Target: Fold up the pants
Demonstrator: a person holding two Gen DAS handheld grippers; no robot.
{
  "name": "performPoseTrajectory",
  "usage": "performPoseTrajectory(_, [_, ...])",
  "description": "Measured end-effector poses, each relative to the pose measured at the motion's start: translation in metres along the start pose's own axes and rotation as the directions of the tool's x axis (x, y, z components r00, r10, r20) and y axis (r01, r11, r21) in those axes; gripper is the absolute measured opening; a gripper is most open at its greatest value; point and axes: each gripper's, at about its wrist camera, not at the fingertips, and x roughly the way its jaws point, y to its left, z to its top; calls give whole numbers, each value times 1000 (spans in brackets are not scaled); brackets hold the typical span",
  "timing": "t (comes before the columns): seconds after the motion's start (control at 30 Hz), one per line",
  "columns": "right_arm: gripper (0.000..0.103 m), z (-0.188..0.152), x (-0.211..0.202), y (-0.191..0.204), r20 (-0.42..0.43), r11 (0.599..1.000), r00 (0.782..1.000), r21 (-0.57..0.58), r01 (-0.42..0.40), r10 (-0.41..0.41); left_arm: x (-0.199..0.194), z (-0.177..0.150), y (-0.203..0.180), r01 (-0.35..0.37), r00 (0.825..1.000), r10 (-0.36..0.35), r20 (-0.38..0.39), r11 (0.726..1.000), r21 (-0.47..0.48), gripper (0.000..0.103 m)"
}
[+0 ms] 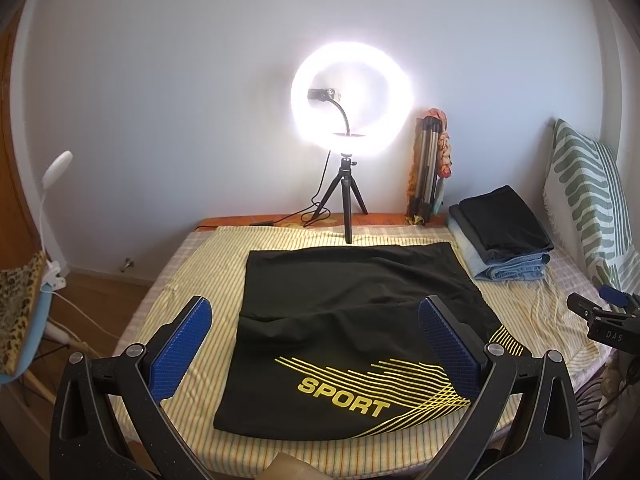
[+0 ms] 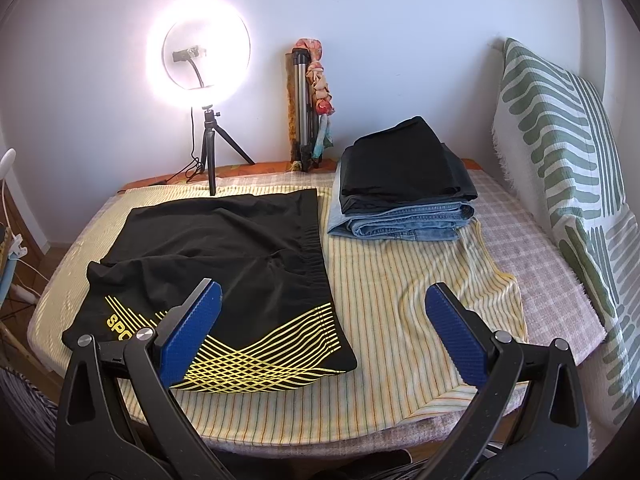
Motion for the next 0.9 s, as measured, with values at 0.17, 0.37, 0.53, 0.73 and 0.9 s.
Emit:
performPoseTrajectory(0.17, [103, 0, 0, 1, 2, 1000, 1000, -1, 0, 0, -1, 0, -1, 0, 1000, 0, 0, 1000, -1, 103])
performPoseTrajectory(0.37, [103, 0, 0, 1, 1, 1000, 1000, -1, 0, 0, -1, 1, -1, 3, 1000, -3, 1, 1000, 1, 103])
performPoseTrajectory(0.53, [103, 0, 0, 2, 3, 1000, 1000, -1, -1, 1, -1, 3, -1, 5, 1000, -5, 2, 1000, -2, 103])
performPoseTrajectory(0.73, [103, 0, 0, 3, 1, 1000, 1000, -2, -1, 1, -1, 4, 0, 8, 1000, -8, 1, 1000, -2, 103])
performPoseTrajectory(0.9, [103, 0, -1, 6, 3, 1000, 1000, -4, -3, 3, -2, 5, 0, 6, 1000, -6, 2, 1000, -3, 103])
